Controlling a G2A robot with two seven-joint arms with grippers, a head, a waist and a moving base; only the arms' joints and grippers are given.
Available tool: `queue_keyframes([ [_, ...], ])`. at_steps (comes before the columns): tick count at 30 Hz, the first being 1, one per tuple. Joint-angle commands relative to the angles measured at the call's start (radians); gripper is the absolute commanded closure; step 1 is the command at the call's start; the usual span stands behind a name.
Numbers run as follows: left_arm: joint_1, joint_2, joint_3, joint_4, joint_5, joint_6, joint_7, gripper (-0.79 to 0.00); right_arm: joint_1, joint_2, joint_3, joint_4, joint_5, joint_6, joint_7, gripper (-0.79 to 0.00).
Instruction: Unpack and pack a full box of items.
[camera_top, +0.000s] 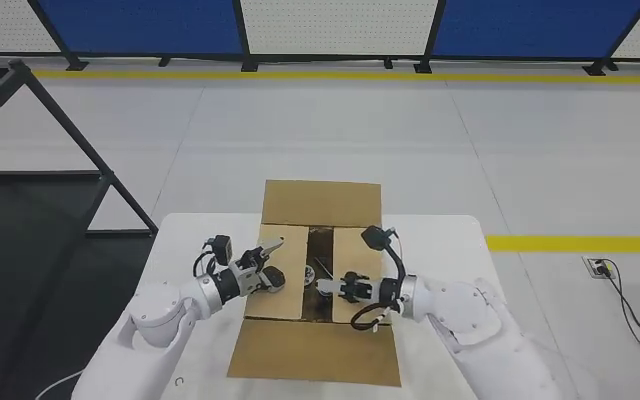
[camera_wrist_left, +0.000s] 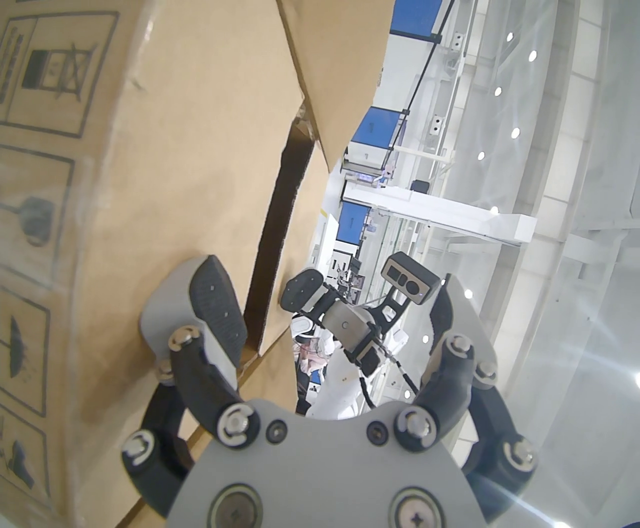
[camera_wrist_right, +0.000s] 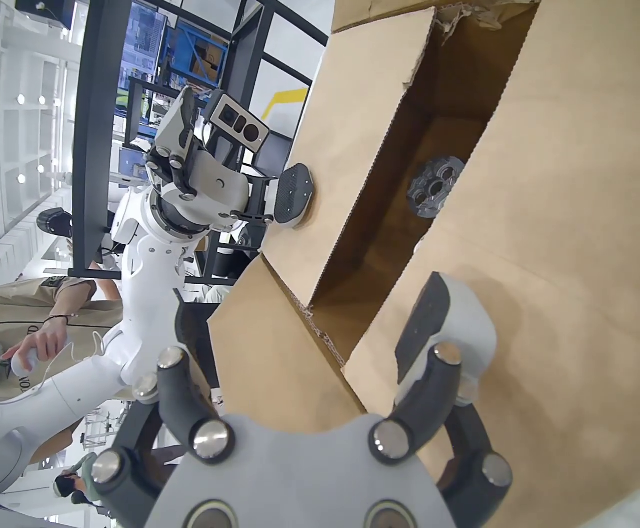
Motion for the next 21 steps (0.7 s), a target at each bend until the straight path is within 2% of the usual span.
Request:
queue_keyframes([
  [1, -0.005, -0.002, 0.007, 0.008, 0.0, -0.001, 0.001, -0.785, 0.003, 0.0, -0.004, 0.006, -0.002, 0.003, -0.001, -0.785],
  [11, -0.005, -0.007, 0.003, 0.005, -0.012, -0.023, -0.004, -0.785, 0.008, 0.001, -0.005, 0.009, 0.001, 0.001, -0.007, -0.785],
  [21, 0.048, 0.002, -0.072, -0.093, -0.063, -0.063, -0.014, -0.785, -0.064, 0.024, 0.074, -0.117, 0.046, -0.06, 0.037, -0.785],
])
